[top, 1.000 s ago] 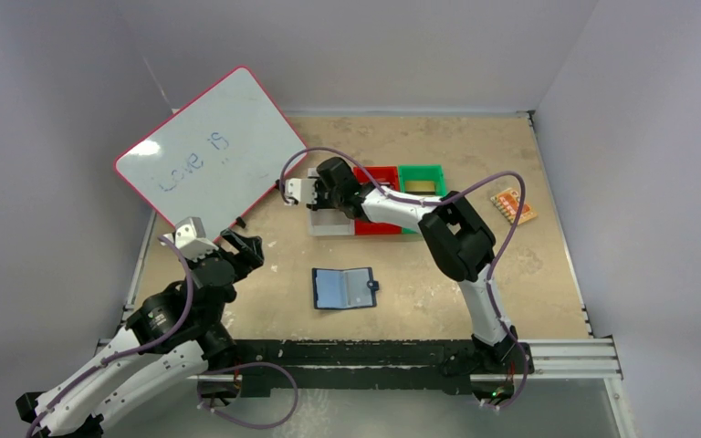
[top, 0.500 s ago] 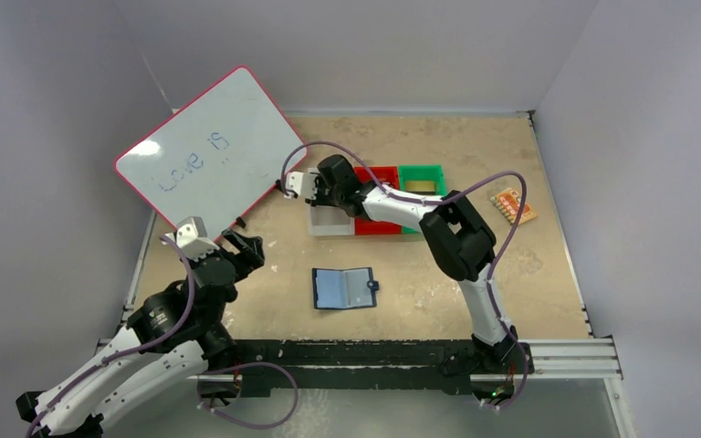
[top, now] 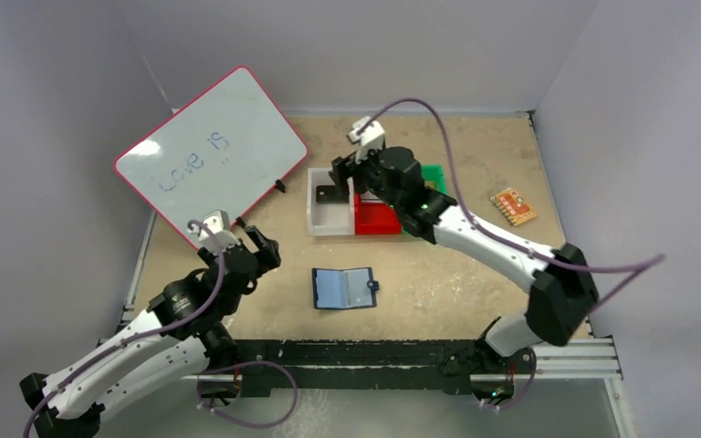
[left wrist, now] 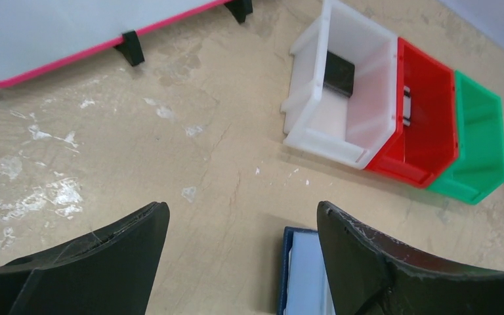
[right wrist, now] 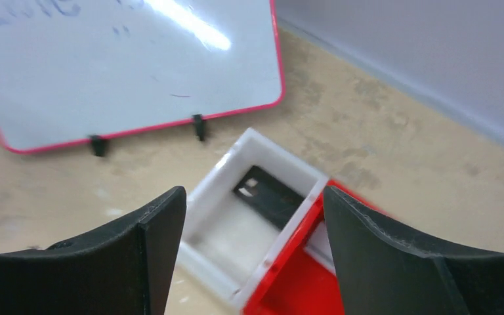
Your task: Take the credit cards out of the card holder
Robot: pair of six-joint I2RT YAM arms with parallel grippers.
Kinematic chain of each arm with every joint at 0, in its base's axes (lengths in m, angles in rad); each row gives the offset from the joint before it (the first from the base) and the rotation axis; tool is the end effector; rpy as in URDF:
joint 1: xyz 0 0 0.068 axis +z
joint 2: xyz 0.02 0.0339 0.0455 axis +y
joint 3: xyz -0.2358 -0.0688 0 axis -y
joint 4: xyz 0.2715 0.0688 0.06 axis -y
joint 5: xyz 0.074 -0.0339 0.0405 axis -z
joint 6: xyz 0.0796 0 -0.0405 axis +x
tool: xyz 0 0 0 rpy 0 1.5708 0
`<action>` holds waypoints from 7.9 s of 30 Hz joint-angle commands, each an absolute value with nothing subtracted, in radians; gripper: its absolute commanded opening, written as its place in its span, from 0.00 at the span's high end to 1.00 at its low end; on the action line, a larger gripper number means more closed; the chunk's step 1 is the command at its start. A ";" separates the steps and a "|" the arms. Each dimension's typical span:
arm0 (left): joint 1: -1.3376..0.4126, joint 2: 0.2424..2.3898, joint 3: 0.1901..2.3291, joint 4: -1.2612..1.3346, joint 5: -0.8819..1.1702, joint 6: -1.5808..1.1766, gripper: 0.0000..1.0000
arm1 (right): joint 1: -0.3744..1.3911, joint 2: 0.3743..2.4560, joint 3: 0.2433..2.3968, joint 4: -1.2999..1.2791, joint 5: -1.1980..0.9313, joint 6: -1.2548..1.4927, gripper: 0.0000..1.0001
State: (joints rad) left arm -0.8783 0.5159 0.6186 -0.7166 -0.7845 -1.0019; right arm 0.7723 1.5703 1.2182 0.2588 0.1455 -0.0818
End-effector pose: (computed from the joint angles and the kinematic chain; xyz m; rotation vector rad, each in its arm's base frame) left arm 0.1616 -0.1067 0.2423 -0.5415 1.9327 -0.3433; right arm 0.3286 0.3040 0.2978 -0.5926 1.5707 0.4014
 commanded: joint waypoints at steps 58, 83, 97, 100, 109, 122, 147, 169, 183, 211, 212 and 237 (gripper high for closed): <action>-0.883 1.076 0.403 -0.132 -0.153 -1.030 0.54 | 1.080 1.499 0.853 -0.295 0.338 1.025 0.55; -0.884 1.094 0.418 -0.142 -0.135 -0.991 0.82 | 1.060 1.507 0.824 -0.252 0.275 1.013 0.50; -0.884 1.090 0.410 -0.138 -0.135 -0.997 0.88 | 1.059 1.460 0.783 -0.073 0.160 1.004 0.56; -0.884 1.083 0.411 -0.140 -0.134 -0.997 0.89 | 1.058 1.453 0.790 -0.083 0.165 1.004 0.59; -0.884 1.093 0.419 -0.132 -0.128 -0.994 0.90 | 1.058 1.419 0.768 -0.056 0.159 1.010 0.62; -0.883 1.114 0.430 -0.130 -0.125 -0.985 0.91 | 1.058 1.462 0.808 -0.058 0.151 0.989 0.54; -0.884 1.106 0.440 -0.159 -0.142 -0.972 0.91 | 1.058 1.422 0.844 -0.030 0.112 0.897 0.39; -0.883 1.100 0.466 -0.188 -0.156 -0.967 0.97 | 1.059 1.356 0.784 -0.164 0.223 0.968 0.28; -0.883 1.056 0.436 -0.157 -0.155 -0.981 1.00 | 1.058 1.373 0.793 -0.146 0.177 0.972 0.32; -0.883 1.054 0.450 -0.189 -0.148 -0.969 1.00 | 1.058 1.529 0.846 -0.197 0.207 0.970 0.35; -0.883 1.054 0.448 -0.186 -0.147 -0.969 1.00 | 1.058 1.531 0.851 -0.212 0.218 0.975 0.35; -0.884 1.070 0.434 -0.145 -0.140 -0.982 1.00 | 1.058 1.514 0.853 -0.180 0.206 0.959 0.44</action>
State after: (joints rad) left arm -0.8783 1.0676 0.4301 -0.1909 -0.1425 -0.9840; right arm 1.0538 1.5326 0.8394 -0.2127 0.2169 0.9638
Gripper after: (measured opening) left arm 0.040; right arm 0.558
